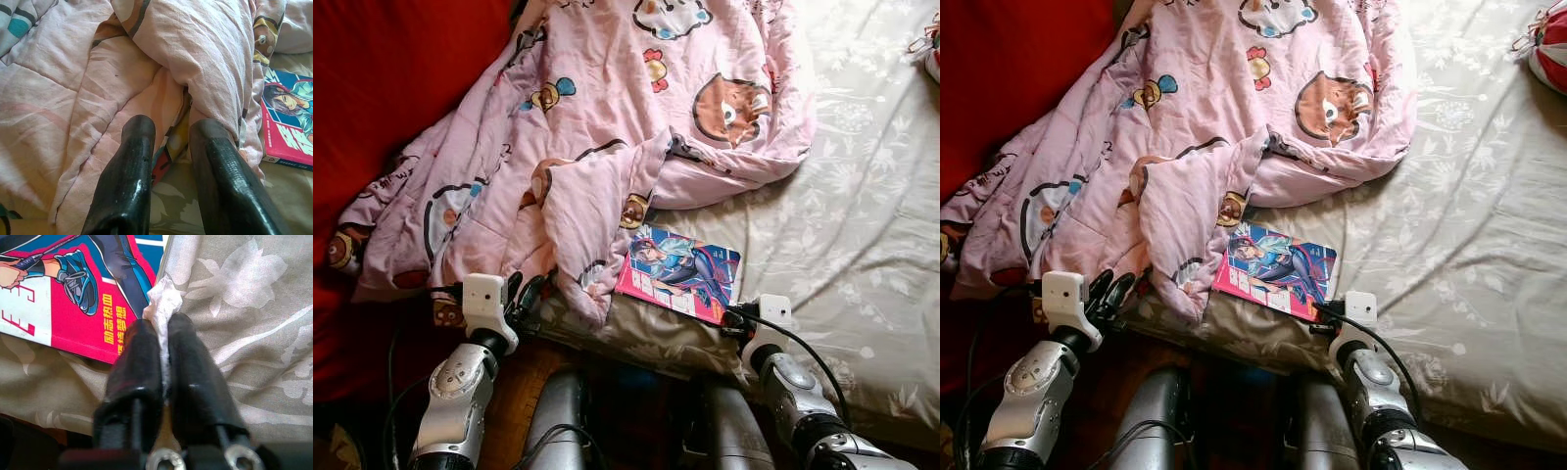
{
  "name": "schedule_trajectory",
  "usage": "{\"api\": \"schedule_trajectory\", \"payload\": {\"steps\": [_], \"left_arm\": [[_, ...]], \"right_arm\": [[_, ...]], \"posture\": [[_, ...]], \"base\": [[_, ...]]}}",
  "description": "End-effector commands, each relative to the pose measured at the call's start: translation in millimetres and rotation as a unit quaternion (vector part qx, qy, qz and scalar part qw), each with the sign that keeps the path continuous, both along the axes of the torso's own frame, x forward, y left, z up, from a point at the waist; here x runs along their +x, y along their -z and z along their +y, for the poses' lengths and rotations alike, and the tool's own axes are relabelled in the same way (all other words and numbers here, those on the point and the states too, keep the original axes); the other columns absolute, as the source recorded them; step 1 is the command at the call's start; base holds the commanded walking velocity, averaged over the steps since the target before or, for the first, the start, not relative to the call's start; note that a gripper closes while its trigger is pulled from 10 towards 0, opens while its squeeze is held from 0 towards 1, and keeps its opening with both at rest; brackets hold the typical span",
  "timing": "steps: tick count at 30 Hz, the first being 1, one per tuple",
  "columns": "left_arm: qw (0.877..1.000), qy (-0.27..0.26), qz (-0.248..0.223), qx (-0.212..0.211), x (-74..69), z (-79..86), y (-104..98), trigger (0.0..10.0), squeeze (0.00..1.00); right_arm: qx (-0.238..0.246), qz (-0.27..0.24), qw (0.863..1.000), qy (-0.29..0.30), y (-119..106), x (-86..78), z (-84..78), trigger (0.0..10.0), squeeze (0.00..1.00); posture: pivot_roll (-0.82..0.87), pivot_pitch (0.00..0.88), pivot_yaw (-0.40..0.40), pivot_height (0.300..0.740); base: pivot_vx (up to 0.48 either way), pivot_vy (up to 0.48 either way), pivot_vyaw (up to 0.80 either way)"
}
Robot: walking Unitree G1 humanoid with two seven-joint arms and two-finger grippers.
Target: Clean up the room
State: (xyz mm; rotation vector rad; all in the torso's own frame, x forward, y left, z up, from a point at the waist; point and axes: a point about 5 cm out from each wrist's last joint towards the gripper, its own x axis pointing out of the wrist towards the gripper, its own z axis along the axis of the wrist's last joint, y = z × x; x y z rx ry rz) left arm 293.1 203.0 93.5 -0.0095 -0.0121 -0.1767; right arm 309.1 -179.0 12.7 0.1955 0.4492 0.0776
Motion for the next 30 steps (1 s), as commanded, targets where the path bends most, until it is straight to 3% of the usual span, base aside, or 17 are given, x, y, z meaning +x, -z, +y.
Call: {"api": "schedule_trajectory", "payload": {"steps": [1,7,11,22,24,30], "left_arm": [[1.0,-0.006,0.028,0.006,-7.0,2.4,15.1,10.0,0.0],[0.999,-0.009,0.032,0.005,-5.4,3.0,17.4,10.0,0.0],[0.999,-0.011,0.035,0.005,-4.6,2.9,19.2,10.0,0.0],[0.998,-0.04,0.044,-0.008,-1.4,7.3,29.3,10.0,0.0],[0.997,-0.052,0.048,-0.015,-1.9,10.1,32.1,10.0,0.0],[0.996,-0.058,0.071,-0.016,-1.4,12.0,44.5,10.0,0.0]], "right_arm": [[0.003,0.033,0.999,0.009,16.3,-15.1,-0.8,0.0,0.0],[-0.005,0.028,0.999,0.021,14.9,-14.4,-5.3,0.0,0.0],[-0.009,0.017,0.998,0.068,14.2,-16.2,-16.4,0.0,0.0],[0.005,-0.082,0.99,0.117,2.8,-25.2,-43.2,0.0,0.0],[-0.001,-0.106,0.986,0.131,-2.1,-28.1,-52.4,10.0,0.0],[-0.022,-0.117,0.985,0.128,-5.6,-30.7,-62.0,10.0,0.0]], "posture": [[0.08,0.401,-0.005,0.643],[0.07,0.393,-0.011,0.643],[0.07,0.376,-0.015,0.643],[0.03,0.308,-0.045,0.643],[0.02,0.291,-0.051,0.643],[0.01,0.198,-0.059,0.643]], "base": [[0.0,0.0,0.0],[0.0,0.0,0.0],[0.0,0.0,0.0],[0.0,0.0,0.0],[0.0,0.0,0.0],[0.0,0.0,0.0]]}}
